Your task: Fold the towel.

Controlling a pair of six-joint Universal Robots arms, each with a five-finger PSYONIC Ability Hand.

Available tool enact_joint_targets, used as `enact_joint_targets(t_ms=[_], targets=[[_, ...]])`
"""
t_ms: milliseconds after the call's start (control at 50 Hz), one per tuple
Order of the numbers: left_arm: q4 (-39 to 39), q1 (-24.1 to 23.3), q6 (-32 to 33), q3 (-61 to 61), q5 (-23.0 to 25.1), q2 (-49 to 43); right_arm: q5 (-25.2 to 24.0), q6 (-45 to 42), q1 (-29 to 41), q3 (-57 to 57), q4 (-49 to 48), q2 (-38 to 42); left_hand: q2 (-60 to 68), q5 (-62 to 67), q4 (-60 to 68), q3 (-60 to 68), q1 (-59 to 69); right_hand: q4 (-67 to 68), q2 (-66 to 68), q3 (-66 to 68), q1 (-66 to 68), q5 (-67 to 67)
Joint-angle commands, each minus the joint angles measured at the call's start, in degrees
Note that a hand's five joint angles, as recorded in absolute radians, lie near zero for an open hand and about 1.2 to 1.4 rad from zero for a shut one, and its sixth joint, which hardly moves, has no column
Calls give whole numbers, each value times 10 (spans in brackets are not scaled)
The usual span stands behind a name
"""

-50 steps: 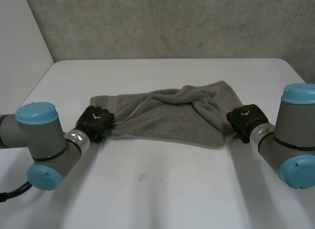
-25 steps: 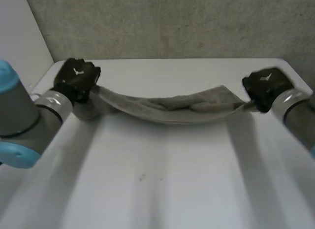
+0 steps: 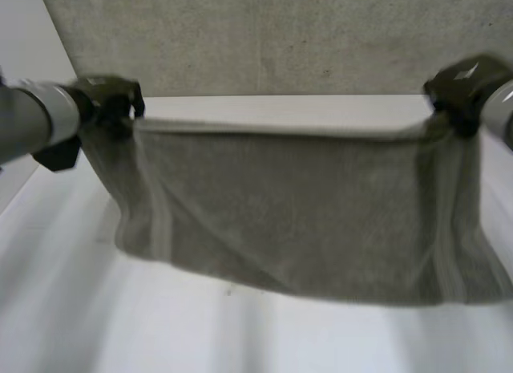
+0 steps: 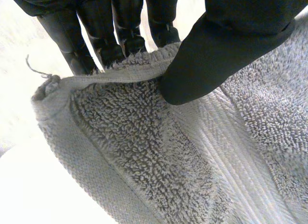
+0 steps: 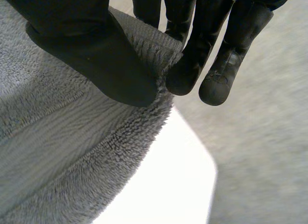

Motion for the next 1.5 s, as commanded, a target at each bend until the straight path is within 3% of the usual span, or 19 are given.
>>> enact_joint_targets(t_ms=[20,120,160,180,260,300,400,440,560,680,720,840,960,1020,1060,1180,1260,1360,1500], targets=[[69,-8,48,98,-1,-111,20,11,13,-38,-134,92,103,108,102,103,130,22,49,21,148,115],[187,-23,43,185,-4,-112,49,28,13,-74,-284,82,103,108,102,103,130,22,49,21,148,115],[284,-41,22,223,-11,-96,57,43,13,-69,-388,46,103,108,102,103,130,22,49,21,148,115],[285,-41,21,223,-11,-96,57,43,13,-69,-389,46,103,108,102,103,130,22,49,21,148,115],[395,-41,-44,219,-40,-53,59,68,12,-18,-520,-9,103,108,102,103,130,22,49,21,148,115],[414,-39,-67,208,-49,-45,58,69,12,-2,-531,-18,103,108,102,103,130,22,49,21,148,115],[409,-33,-102,162,-52,-39,49,66,12,30,-471,-18,103,108,102,103,130,22,49,21,148,115],[391,-27,-99,105,-49,-39,22,66,12,46,-408,-3,103,108,102,103,130,22,49,21,148,115],[383,-21,-88,-5,-40,-43,-23,67,12,89,-361,25,103,108,102,103,130,22,49,21,148,115],[419,-18,-29,-170,-6,-65,-38,61,11,130,-350,119,103,108,102,103,130,22,49,21,148,115],[457,-18,25,-235,-1,-90,-38,43,11,141,-349,164,103,108,102,103,130,22,49,21,148,115],[485,-18,104,-309,-2,-111,-33,1,10,165,-347,192,103,108,102,103,130,22,49,21,148,115],[435,11,214,-429,-3,-27,-12,-16,4,227,-232,99,103,108,102,103,130,22,49,21,148,115],[416,17,235,-453,-4,4,-8,-18,4,245,-191,72,103,108,102,103,130,22,49,21,148,115],[370,34,271,-494,-4,61,-5,-38,0,284,-114,15,103,108,102,103,130,22,49,21,148,115],[244,54,304,-549,2,176,-12,-131,-40,359,-27,-79,103,108,102,103,130,22,49,21,148,115],[211,54,305,-547,10,203,-16,-151,-42,361,-34,-94,103,108,102,103,130,22,49,21,148,115],[245,53,301,-514,38,201,-24,-128,-39,336,-105,-87,103,108,102,103,130,22,49,21,148,115],[350,11,294,-376,43,36,-17,-77,-37,241,-211,52,103,108,102,103,130,22,49,21,148,115]])
